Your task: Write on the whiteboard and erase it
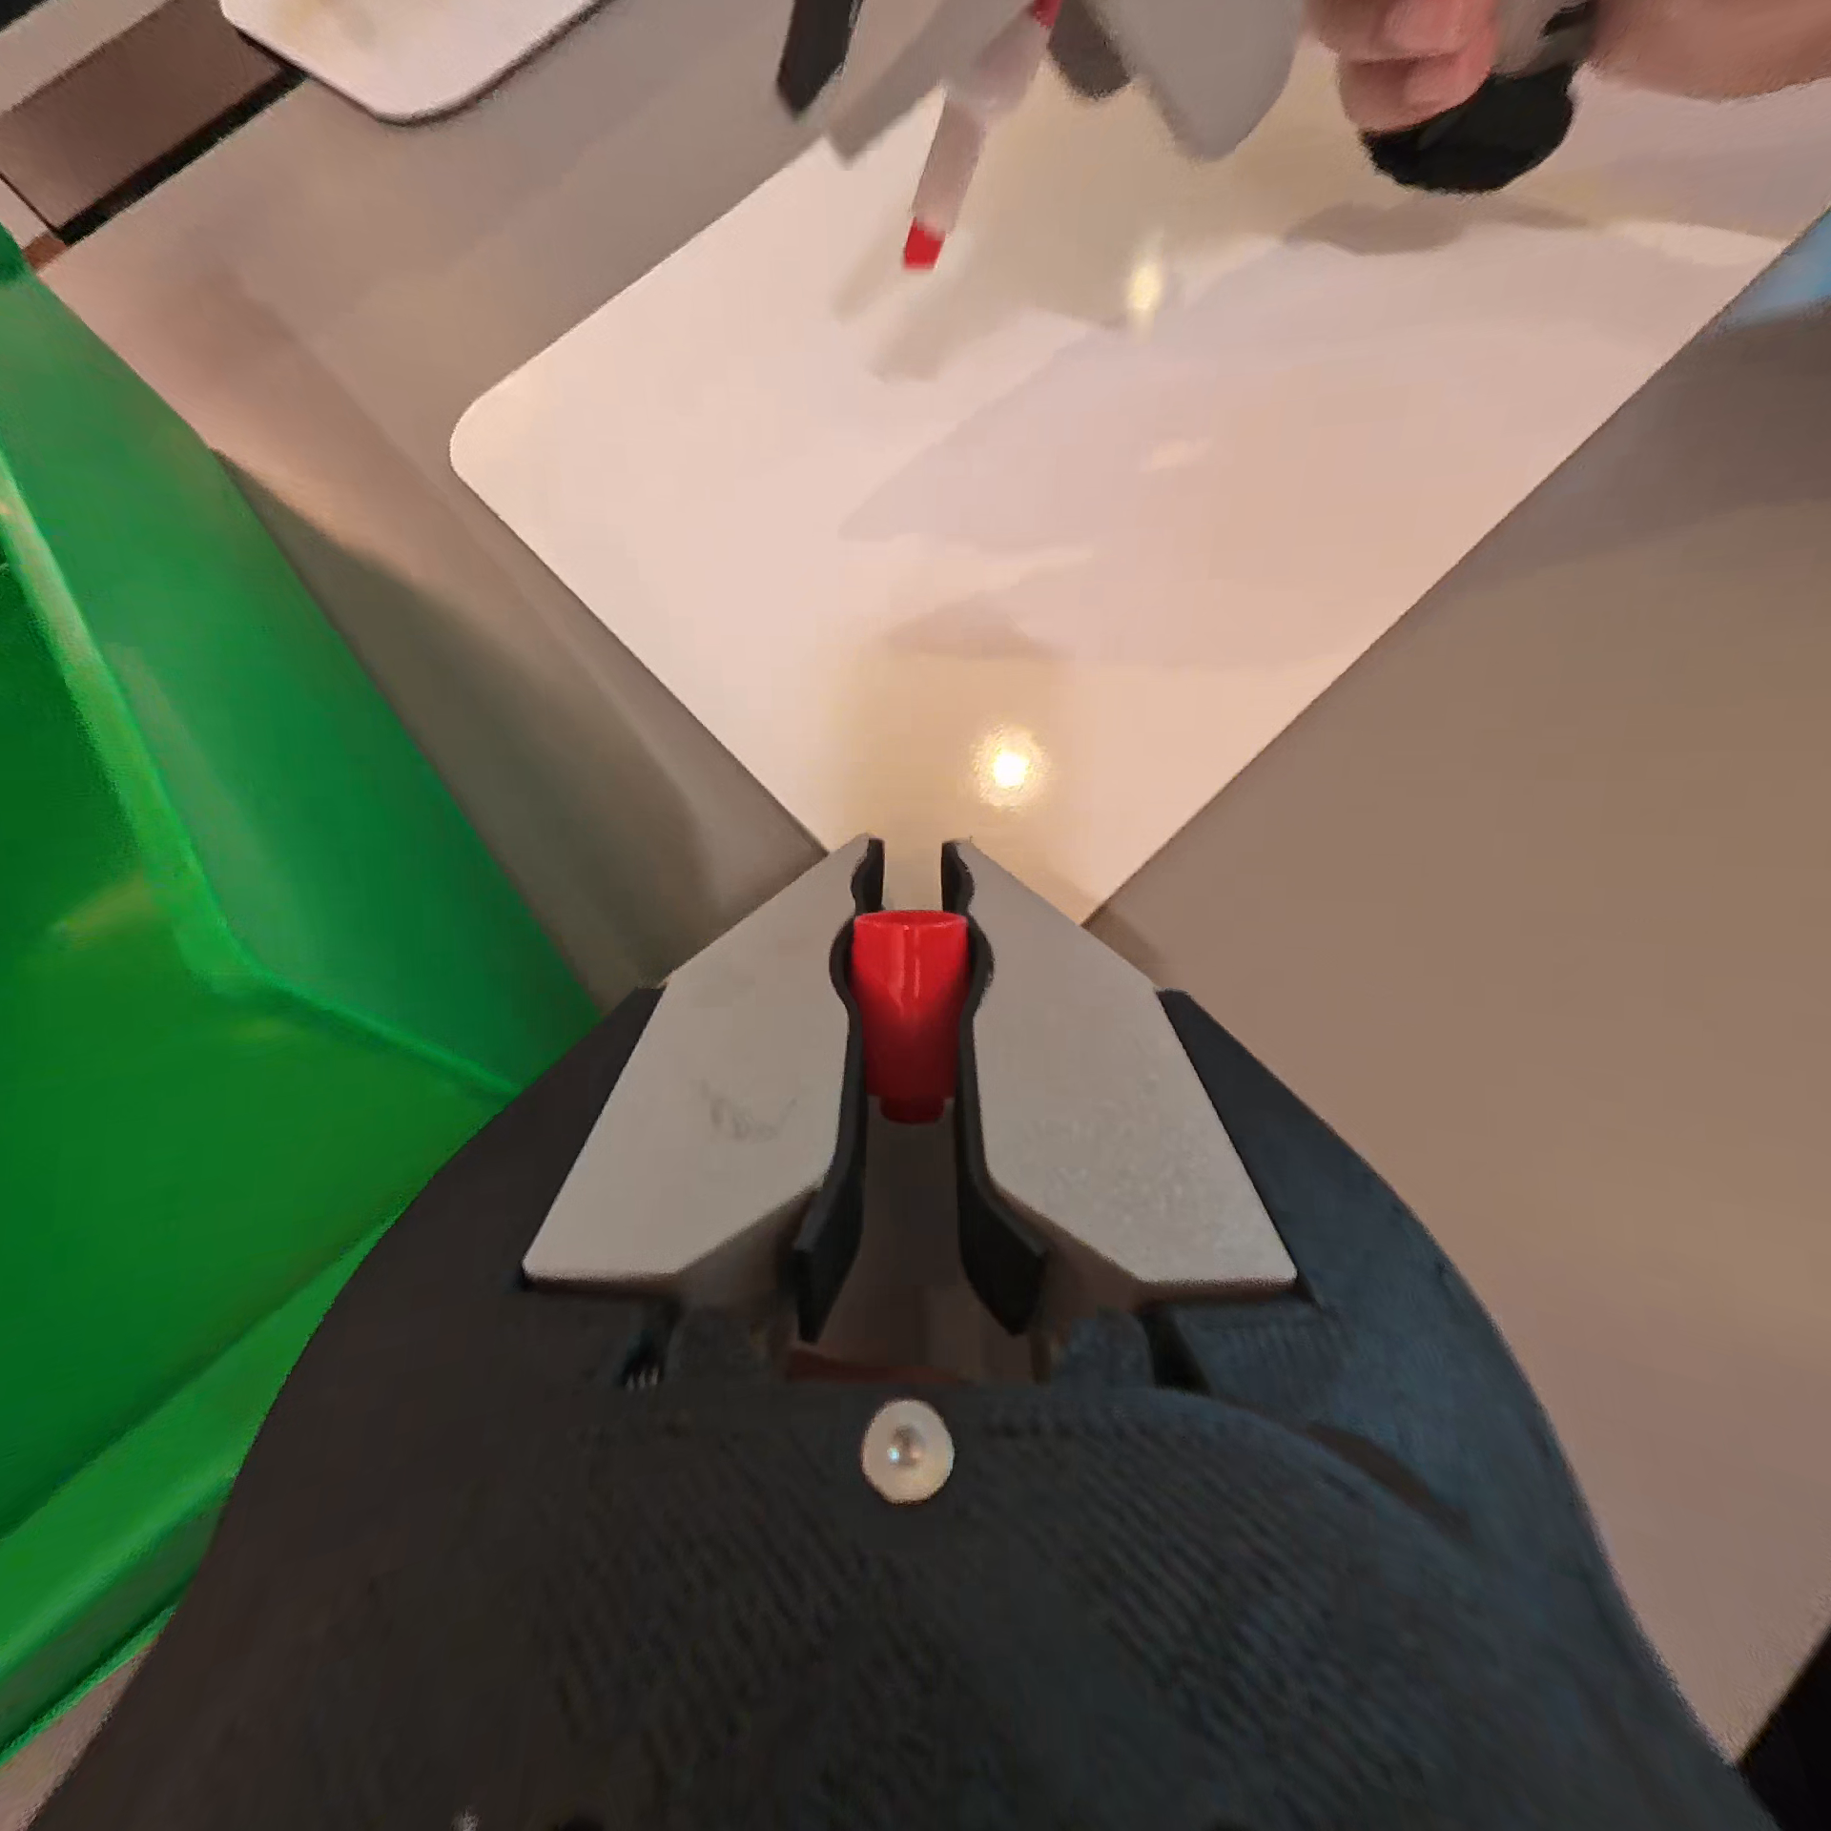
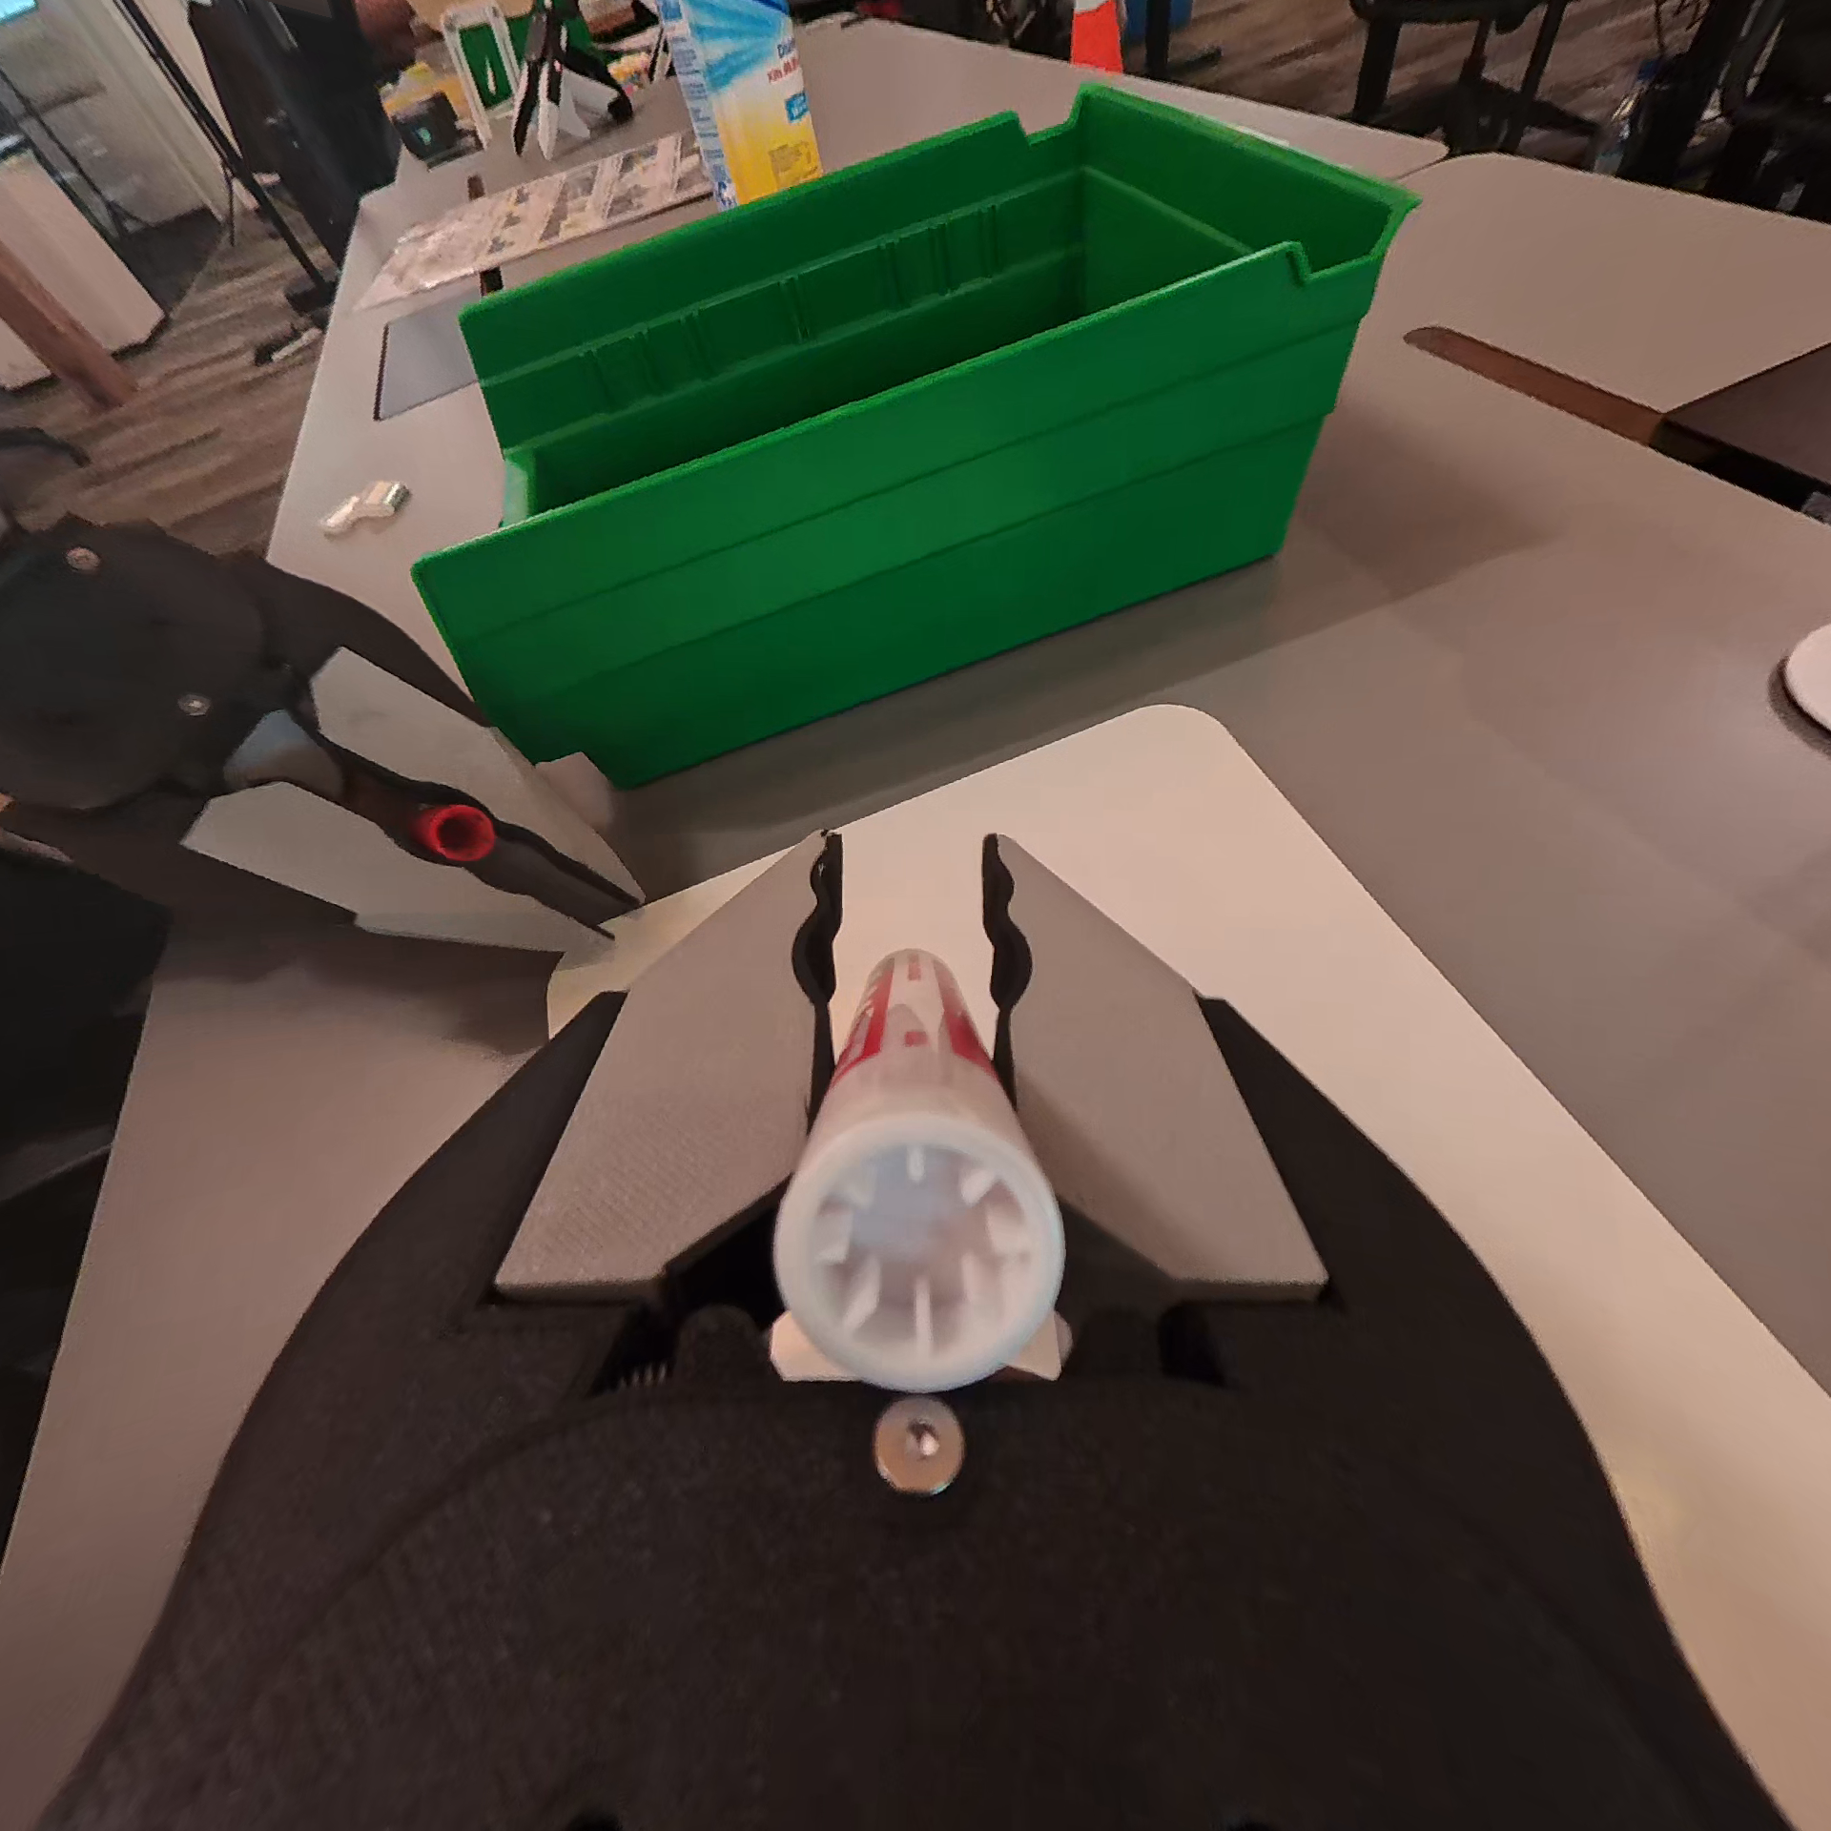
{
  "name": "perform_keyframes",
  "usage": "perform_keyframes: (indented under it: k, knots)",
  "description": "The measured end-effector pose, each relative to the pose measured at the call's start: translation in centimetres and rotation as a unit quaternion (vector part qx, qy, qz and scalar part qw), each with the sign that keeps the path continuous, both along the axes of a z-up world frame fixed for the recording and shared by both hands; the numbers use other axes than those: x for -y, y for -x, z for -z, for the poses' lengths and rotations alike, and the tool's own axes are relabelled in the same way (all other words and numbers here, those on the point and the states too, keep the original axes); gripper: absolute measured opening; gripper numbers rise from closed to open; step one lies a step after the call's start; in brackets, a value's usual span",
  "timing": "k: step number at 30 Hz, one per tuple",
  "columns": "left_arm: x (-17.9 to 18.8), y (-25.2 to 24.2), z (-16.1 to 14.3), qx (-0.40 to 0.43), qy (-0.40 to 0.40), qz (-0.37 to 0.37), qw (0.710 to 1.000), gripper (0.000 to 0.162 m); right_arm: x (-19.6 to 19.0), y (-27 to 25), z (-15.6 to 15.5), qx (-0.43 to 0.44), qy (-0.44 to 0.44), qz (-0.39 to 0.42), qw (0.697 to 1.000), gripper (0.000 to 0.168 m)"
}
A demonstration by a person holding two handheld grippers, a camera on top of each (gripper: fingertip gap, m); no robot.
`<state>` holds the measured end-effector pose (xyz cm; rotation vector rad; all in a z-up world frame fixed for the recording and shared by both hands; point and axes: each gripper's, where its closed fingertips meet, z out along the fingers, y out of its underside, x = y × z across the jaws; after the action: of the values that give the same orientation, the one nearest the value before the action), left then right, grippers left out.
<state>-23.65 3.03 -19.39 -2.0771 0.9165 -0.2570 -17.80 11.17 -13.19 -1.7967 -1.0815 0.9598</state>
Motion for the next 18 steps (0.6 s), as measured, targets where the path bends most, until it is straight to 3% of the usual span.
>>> perform_keyframes:
  k: [9,18]
  knots:
    - [-0.8,2.2,0.7,-0.107,-0.034,-0.054,0.992,0.010,-0.6,-3.2,-1.8,-0.059,0.002,0.033,0.998,0.026]
    - [-0.3,0.6,0.7,-0.073,-0.029,-0.028,0.997,0.009,-0.6,-3.5,-1.4,-0.032,-0.011,0.032,0.999,0.026]
